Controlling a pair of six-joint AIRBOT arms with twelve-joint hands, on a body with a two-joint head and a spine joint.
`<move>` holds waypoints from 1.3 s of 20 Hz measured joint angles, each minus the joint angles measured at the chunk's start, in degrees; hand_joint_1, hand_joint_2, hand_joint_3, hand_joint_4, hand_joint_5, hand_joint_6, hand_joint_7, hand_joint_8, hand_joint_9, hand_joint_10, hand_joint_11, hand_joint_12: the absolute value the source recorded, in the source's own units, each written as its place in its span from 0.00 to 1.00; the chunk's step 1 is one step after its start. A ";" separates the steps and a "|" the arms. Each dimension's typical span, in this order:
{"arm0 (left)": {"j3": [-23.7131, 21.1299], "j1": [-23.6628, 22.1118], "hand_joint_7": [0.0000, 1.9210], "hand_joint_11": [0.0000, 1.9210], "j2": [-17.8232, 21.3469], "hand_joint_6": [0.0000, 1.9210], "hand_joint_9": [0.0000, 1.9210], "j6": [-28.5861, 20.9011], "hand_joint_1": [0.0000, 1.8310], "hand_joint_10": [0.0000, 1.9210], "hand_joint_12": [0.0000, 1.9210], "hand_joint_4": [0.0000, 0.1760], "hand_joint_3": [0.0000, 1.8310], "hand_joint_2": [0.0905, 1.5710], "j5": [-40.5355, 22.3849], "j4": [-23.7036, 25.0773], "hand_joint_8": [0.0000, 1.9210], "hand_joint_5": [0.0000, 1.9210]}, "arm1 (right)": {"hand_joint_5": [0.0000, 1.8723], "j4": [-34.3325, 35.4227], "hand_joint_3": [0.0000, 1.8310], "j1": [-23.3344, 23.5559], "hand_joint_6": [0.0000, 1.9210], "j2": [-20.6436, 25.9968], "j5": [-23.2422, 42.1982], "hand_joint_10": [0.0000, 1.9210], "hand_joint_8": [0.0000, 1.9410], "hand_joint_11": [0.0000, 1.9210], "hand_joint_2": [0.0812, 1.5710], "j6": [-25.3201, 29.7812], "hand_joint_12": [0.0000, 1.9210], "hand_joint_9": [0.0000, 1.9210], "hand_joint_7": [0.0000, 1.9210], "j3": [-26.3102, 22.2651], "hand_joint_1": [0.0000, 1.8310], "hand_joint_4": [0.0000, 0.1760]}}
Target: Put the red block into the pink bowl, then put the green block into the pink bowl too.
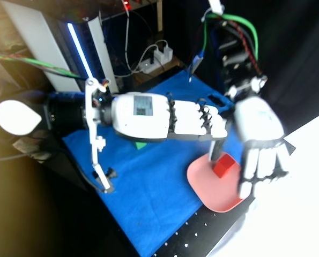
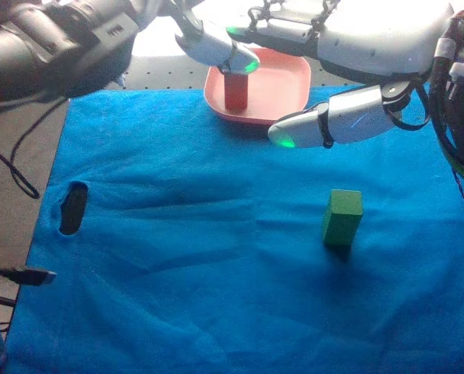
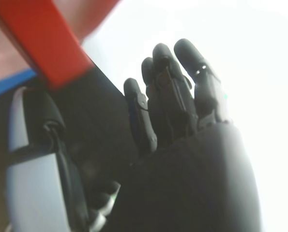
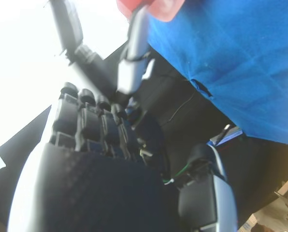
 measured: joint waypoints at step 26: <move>-23.39 9.40 0.29 0.10 24.50 0.00 0.30 15.34 0.46 0.00 0.44 0.32 0.00 0.50 -12.35 -14.62 0.00 0.26 | 0.00 6.51 0.00 -9.86 0.00 9.01 -1.29 0.01 0.00 0.12 0.50 0.66 0.06 0.09 0.06 -7.93 0.12 0.20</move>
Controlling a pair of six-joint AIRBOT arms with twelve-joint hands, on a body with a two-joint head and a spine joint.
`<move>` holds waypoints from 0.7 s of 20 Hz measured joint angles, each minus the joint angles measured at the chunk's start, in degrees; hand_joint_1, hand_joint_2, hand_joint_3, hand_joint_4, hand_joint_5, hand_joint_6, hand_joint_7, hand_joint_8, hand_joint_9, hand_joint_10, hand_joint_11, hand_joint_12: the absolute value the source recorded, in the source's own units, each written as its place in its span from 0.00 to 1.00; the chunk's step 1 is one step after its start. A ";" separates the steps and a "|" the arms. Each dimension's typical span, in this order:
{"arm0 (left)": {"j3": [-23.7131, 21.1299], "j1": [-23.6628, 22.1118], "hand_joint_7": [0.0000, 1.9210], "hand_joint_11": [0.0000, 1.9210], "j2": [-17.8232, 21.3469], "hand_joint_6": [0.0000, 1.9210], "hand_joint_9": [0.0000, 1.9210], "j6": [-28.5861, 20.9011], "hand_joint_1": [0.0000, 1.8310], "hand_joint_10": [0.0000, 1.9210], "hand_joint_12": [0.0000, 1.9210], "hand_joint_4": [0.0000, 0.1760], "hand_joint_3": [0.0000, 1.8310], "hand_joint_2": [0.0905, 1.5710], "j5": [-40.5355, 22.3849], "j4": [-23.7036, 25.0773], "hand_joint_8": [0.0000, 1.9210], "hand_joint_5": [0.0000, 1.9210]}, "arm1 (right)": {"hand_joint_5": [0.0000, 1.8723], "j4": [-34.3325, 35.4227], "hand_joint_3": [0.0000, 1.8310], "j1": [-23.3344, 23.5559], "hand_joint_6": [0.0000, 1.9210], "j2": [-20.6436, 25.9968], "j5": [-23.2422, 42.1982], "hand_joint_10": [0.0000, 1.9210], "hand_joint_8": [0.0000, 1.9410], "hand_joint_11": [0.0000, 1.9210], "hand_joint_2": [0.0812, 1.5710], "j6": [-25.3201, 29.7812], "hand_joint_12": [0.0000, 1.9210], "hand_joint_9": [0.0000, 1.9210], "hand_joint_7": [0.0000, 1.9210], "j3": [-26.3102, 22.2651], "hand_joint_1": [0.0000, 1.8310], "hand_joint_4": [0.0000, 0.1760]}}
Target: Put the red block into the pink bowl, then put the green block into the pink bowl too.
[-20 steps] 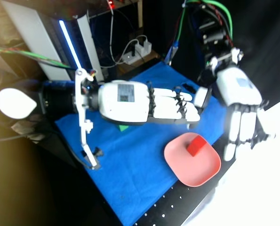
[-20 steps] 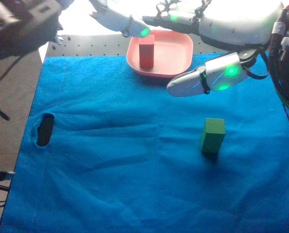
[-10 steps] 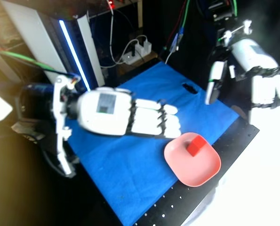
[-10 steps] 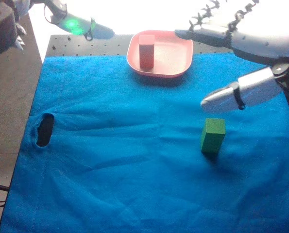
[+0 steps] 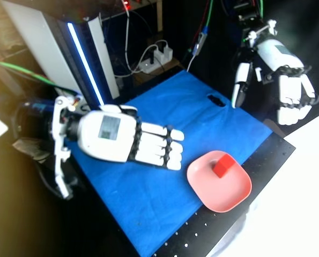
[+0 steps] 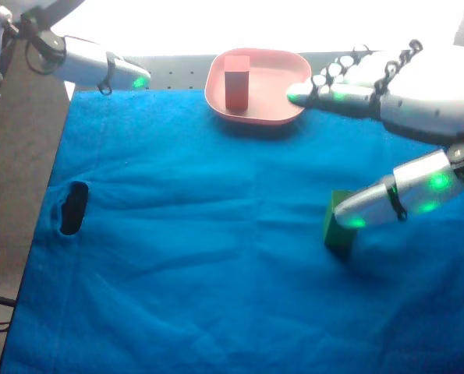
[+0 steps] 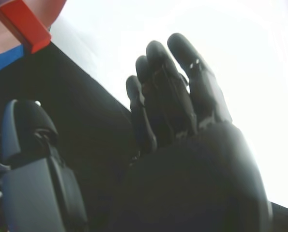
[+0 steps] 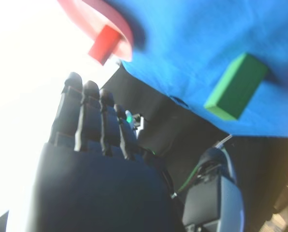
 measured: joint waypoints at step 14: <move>0.42 1.42 0.32 0.15 -0.61 0.00 0.31 0.61 0.45 0.00 0.36 0.32 0.00 0.51 0.15 -1.33 0.00 0.26 | 0.07 0.44 0.00 -3.89 0.00 -2.25 0.42 0.00 0.00 0.10 0.47 0.00 0.40 0.21 0.17 -0.87 0.20 0.00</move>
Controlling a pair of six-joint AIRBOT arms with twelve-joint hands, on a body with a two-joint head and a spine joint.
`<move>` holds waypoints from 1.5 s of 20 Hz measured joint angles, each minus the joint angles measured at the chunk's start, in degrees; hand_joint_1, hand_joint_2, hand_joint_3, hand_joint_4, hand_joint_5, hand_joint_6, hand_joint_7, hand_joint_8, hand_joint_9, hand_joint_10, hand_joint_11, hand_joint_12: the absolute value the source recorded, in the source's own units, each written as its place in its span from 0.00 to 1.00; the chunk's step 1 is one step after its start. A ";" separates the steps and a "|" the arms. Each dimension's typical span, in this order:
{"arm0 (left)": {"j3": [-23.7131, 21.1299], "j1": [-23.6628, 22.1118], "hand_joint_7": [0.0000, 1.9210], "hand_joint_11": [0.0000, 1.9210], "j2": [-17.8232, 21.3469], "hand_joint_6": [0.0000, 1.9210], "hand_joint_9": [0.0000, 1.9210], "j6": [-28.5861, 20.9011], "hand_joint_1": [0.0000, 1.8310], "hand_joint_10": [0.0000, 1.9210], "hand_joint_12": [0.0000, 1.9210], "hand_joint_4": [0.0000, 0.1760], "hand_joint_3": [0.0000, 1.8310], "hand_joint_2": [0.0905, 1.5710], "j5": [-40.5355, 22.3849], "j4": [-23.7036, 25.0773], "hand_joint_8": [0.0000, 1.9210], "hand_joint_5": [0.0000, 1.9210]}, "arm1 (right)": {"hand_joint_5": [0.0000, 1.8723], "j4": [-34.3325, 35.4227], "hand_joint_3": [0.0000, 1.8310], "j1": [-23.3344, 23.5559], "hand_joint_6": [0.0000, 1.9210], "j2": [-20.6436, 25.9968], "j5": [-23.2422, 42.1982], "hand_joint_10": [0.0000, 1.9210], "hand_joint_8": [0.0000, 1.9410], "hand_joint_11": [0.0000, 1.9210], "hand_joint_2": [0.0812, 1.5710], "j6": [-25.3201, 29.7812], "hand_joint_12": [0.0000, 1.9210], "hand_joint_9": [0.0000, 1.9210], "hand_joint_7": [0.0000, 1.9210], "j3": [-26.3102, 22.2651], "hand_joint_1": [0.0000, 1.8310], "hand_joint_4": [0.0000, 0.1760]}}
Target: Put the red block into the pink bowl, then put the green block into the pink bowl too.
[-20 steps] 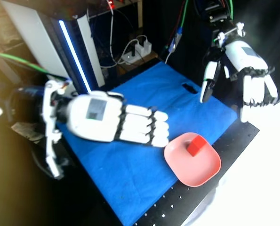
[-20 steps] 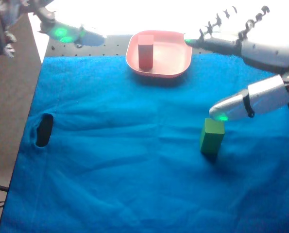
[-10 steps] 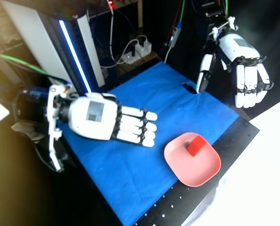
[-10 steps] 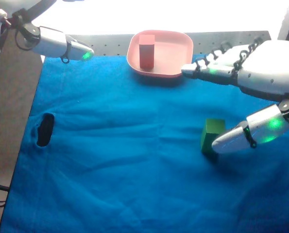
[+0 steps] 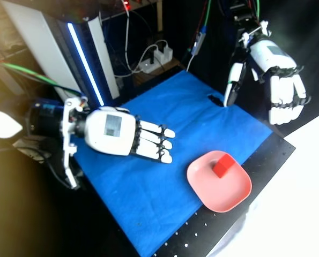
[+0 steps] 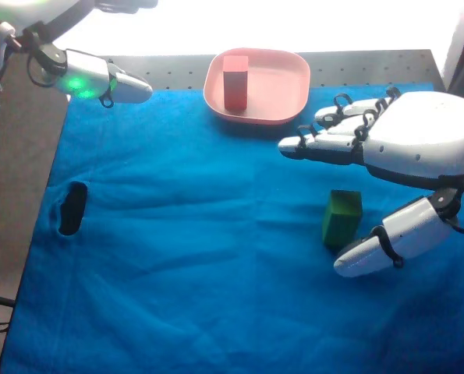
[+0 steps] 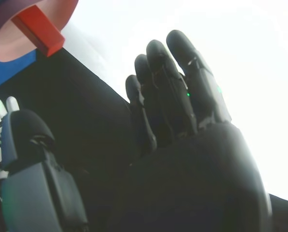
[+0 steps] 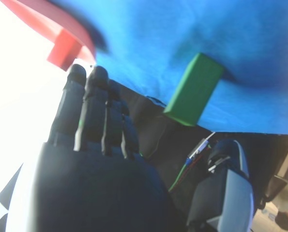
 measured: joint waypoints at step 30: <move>1.09 0.11 0.32 0.17 -1.95 0.00 0.32 0.15 0.47 0.00 0.38 0.19 0.00 0.50 0.98 0.00 0.00 0.27 | 0.56 0.57 0.00 0.98 0.33 -1.81 1.92 0.52 0.56 0.50 0.68 0.20 0.75 0.59 0.56 1.60 0.70 0.00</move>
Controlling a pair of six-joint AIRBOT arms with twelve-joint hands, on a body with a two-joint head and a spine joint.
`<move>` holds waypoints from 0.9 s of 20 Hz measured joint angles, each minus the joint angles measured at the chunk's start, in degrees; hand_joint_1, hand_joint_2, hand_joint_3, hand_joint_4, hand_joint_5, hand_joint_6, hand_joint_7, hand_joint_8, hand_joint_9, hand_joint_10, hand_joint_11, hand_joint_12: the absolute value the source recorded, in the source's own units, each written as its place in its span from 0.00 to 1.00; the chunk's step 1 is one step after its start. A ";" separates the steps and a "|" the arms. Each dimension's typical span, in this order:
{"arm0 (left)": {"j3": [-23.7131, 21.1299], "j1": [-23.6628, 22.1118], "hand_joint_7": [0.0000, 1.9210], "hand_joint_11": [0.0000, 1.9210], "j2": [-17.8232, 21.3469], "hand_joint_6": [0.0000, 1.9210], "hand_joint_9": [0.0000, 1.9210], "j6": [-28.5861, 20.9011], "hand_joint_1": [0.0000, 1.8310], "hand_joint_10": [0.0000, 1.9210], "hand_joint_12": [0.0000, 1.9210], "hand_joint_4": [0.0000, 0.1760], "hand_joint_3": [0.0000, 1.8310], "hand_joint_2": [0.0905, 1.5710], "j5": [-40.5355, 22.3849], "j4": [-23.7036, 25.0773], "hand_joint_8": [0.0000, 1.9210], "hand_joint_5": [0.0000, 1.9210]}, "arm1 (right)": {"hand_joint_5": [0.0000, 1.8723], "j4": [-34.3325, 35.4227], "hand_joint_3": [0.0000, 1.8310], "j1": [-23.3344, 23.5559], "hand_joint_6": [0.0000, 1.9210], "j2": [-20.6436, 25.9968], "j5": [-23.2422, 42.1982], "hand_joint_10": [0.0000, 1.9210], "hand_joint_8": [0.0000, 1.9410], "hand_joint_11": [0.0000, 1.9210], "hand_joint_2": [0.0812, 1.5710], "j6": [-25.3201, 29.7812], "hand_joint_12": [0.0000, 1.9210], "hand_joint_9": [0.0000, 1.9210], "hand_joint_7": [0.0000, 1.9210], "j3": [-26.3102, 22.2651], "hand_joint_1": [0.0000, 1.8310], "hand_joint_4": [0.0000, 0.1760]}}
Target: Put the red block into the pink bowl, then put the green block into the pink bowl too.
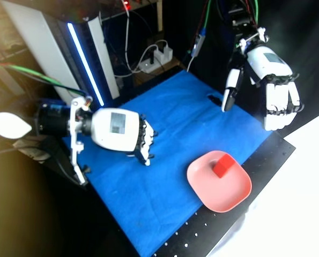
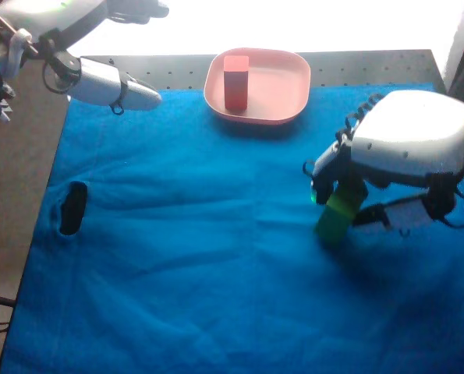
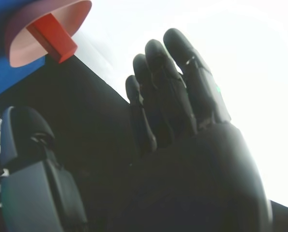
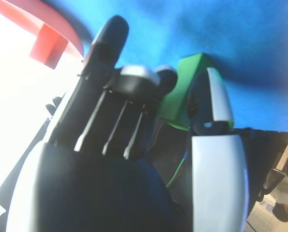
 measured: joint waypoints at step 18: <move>-2.45 1.60 0.26 0.13 0.02 0.00 0.28 0.00 0.51 0.00 0.28 0.11 0.00 0.50 -1.60 3.02 0.00 0.24 | 0.53 0.42 0.00 8.09 0.42 -1.14 0.13 0.26 0.37 0.52 0.66 0.02 0.66 0.67 0.65 7.45 0.70 0.00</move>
